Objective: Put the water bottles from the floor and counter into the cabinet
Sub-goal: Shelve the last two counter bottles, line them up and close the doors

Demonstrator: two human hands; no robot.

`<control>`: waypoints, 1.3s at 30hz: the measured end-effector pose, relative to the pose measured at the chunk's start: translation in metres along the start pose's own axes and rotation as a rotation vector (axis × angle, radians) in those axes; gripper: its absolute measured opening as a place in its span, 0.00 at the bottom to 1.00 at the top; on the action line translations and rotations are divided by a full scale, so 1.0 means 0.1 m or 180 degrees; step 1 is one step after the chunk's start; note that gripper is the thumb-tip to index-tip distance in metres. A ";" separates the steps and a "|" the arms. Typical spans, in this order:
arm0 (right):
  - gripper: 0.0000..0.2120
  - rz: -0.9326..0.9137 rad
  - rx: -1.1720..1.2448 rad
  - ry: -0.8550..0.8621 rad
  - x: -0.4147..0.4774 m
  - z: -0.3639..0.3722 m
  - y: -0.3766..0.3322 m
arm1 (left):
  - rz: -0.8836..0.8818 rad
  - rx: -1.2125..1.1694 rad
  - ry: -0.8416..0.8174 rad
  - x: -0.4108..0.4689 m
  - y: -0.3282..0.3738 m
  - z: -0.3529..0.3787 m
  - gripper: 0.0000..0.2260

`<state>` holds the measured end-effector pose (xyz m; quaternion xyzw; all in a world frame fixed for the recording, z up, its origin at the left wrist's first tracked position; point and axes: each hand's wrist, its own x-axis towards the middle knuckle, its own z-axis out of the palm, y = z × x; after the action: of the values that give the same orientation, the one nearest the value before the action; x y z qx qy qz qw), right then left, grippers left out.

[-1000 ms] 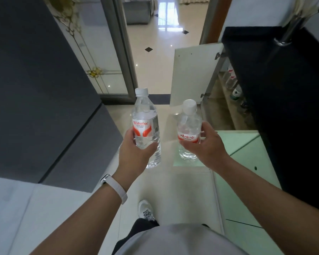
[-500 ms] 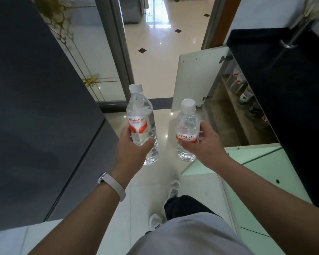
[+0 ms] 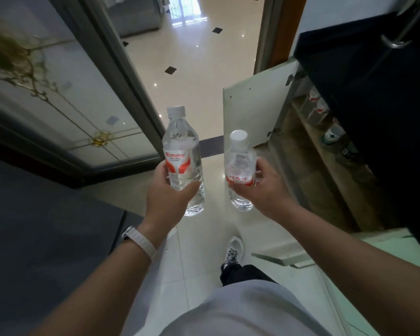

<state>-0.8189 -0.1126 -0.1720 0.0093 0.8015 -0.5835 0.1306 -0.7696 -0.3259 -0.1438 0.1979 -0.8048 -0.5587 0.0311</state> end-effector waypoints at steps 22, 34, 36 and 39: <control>0.24 0.0792 0.0334 0.1891 0.84 -1.22 0.08 | 0.0725 0.0579 -0.1807 1.76 0.93 1.76 0.22; 0.27 0.1575 0.0259 0.2966 1.33 -0.84 -0.27 | 0.1192 0.0662 -0.3170 2.77 1.12 2.00 0.25; 0.27 0.1650 0.0230 0.3132 1.45 -0.73 -0.33 | 0.1214 0.0663 -0.3286 2.95 1.12 2.00 0.26; 0.28 0.1759 0.0280 0.3316 1.55 -0.61 -0.37 | 0.1357 0.0693 -0.3467 3.18 1.10 2.00 0.26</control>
<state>-0.9872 -0.0886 -0.1541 0.5085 0.7030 -0.4790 -0.1334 -1.1478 -0.2279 -0.1725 -0.2812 -0.7795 -0.4755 -0.2953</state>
